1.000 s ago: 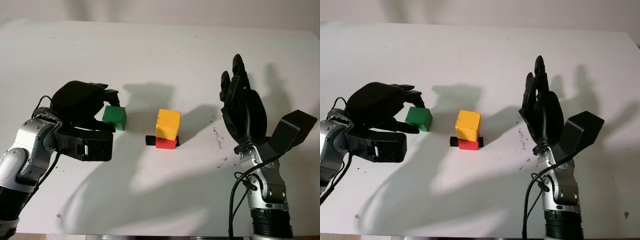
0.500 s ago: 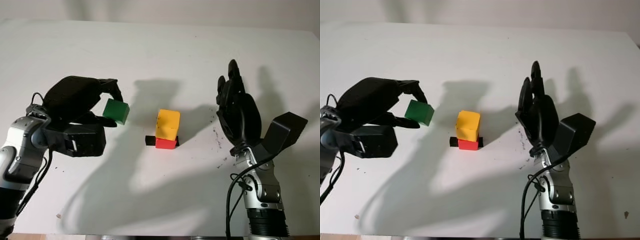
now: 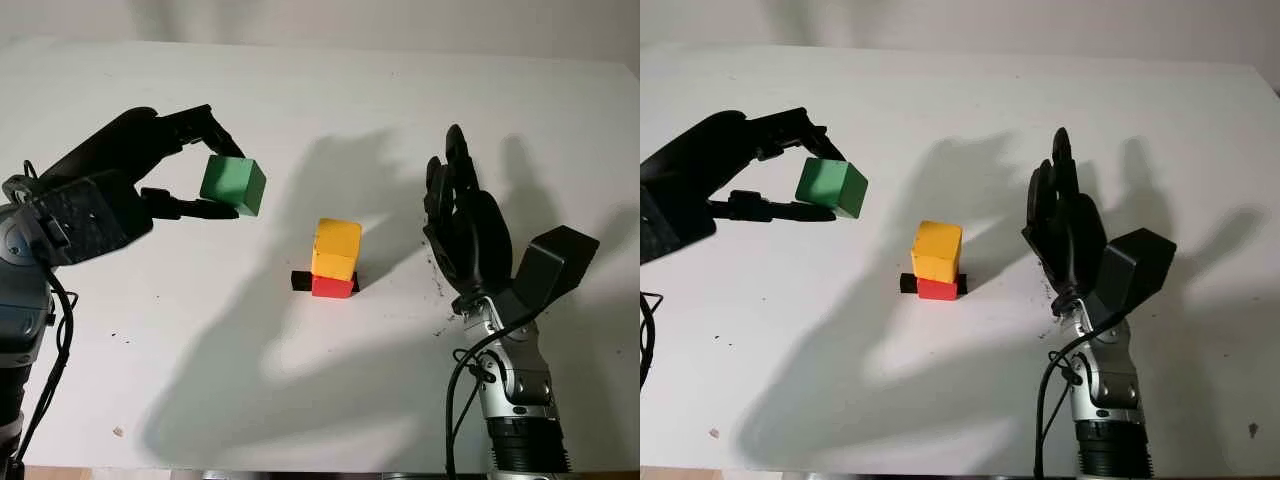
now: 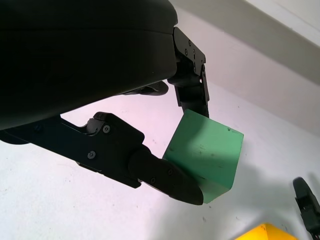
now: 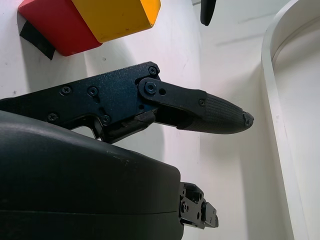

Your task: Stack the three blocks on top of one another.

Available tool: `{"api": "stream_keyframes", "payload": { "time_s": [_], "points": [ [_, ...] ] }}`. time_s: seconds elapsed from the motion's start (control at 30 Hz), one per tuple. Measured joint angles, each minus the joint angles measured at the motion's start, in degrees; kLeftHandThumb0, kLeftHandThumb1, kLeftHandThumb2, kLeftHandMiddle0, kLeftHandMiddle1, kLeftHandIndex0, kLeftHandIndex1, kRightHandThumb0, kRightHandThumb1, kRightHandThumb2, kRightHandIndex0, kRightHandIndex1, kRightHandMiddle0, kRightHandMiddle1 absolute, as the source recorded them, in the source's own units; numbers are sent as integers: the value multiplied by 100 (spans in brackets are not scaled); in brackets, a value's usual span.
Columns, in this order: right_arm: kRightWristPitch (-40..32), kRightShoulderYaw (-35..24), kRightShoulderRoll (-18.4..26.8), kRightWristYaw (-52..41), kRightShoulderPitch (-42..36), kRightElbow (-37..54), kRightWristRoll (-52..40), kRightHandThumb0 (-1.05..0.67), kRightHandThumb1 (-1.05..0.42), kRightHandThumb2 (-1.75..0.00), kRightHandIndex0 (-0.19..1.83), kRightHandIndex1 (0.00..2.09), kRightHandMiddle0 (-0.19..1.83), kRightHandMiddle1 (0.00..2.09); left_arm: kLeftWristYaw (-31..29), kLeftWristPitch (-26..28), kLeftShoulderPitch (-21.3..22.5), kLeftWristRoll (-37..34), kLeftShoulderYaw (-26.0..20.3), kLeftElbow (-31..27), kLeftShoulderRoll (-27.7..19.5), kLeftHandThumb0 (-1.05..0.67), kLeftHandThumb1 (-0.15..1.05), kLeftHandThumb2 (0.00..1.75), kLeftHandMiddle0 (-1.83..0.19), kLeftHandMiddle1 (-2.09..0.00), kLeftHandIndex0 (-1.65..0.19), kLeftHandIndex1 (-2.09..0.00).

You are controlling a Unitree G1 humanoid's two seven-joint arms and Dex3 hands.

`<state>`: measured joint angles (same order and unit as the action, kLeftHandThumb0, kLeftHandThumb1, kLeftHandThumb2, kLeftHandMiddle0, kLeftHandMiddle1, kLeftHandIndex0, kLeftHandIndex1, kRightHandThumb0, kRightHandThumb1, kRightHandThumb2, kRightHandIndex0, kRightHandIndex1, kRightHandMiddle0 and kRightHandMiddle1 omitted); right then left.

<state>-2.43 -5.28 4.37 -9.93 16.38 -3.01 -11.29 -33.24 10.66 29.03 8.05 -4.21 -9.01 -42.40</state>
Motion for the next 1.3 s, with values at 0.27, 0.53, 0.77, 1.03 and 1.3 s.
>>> {"api": "stream_keyframes", "payload": {
  "time_s": [0.27, 0.53, 0.77, 1.03, 1.3],
  "points": [
    [-52, 59, -14, 71, 20, -5, 67, -69, -105, -62, -19, 0, -19, 0, -1003, 926, 1362, 99, 561, 5, -409, -42, 94, 5, -35, -7, -44, -145],
    [-149, 113, -53, 139, 19, -2, 145, -68, -105, -65, -19, 0, -19, 0, -1817, 2092, 2588, 227, 1294, -39, -426, -45, 91, 5, -44, -9, -47, -150],
    [-55, 103, -139, 68, 19, -51, 62, -73, -105, -70, -19, 0, -19, 0, -2020, 2923, 3071, 238, 1703, -142, -243, -54, 93, 6, -42, -6, -40, -161],
    [9, 103, -180, 73, 15, -85, 55, -77, -105, -68, -19, 0, -19, 0, -1618, 4259, 3121, 123, 1779, -747, 214, -47, 98, 6, -35, -4, -32, -173],
    [115, 72, -188, 63, 15, -169, 22, -74, -105, -67, -19, 0, -19, 0, -981, 4911, 2777, -219, 1642, -1324, 468, -43, 101, 6, -32, -3, -30, -169]
  ]
}}
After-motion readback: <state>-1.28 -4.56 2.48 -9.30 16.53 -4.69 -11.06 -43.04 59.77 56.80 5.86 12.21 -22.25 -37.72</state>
